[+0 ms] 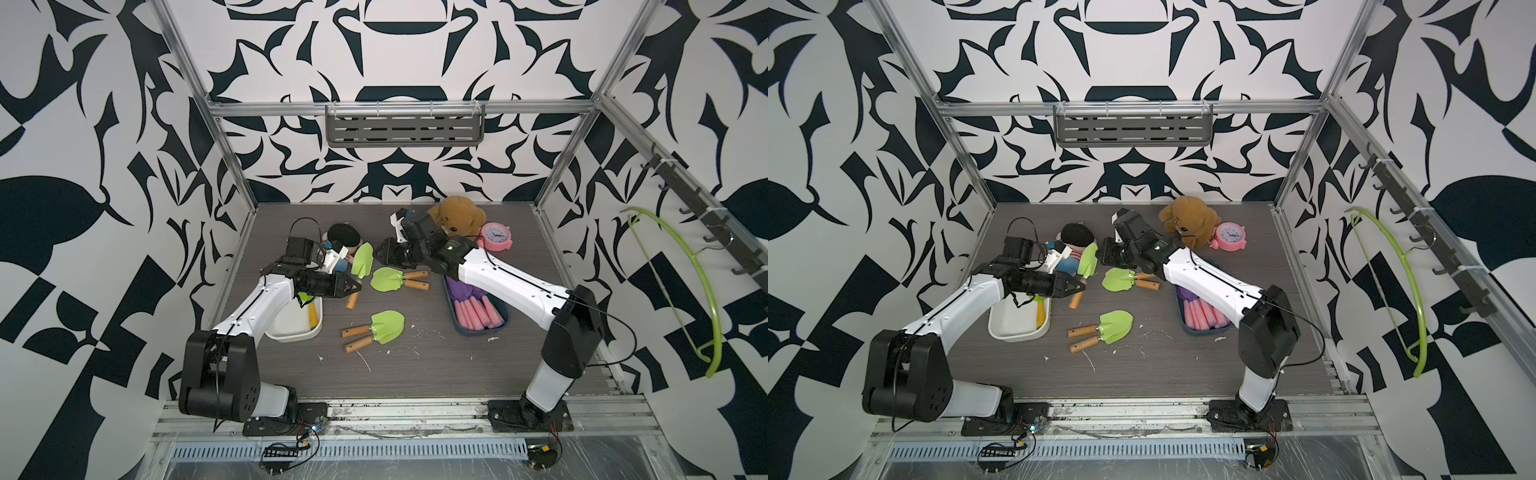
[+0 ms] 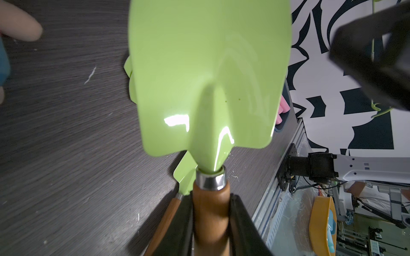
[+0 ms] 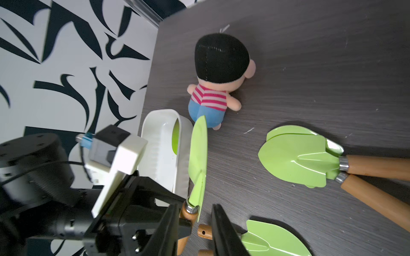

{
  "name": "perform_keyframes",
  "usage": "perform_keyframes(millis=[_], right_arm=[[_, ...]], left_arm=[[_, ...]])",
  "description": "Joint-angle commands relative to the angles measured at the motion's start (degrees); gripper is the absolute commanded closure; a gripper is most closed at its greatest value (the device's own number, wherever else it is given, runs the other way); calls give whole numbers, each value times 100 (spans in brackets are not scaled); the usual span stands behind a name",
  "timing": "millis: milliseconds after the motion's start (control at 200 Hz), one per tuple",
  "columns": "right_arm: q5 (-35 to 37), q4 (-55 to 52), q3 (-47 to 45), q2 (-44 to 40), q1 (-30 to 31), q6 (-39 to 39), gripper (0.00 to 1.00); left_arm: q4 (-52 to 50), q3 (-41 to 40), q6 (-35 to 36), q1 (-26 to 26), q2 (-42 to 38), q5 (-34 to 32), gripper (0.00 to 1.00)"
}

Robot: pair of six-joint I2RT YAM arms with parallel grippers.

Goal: Sort the small shovels by color and place them into the storage box
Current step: Place the shovel in the storage box.

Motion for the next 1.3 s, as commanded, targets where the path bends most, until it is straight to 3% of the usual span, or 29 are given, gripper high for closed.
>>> perform_keyframes(millis=[0,235,480,570,675,850,1295], right_arm=[[-3,-156,441,95,53,95,70],[-157,-250,875,593,96,114,72],[62,-297,1112,672,174,-62,100],[389,-436,1058,521,208,-304,100],[888,-776,1080,366,313,-616,100],[1291,-1089,1197,310,464,-818,100],[1145,-762,1225,353,544,-724,100]], left_arm=[[10,-17,159,-6,-215,80,100],[-46,-32,290,-21,-310,90,100],[-415,60,879,-246,-339,-329,98],[-445,116,881,-246,-329,-388,75],[-486,239,825,-246,-274,-497,64],[-506,396,676,-246,-69,-310,58],[-553,445,609,-444,203,140,53]])
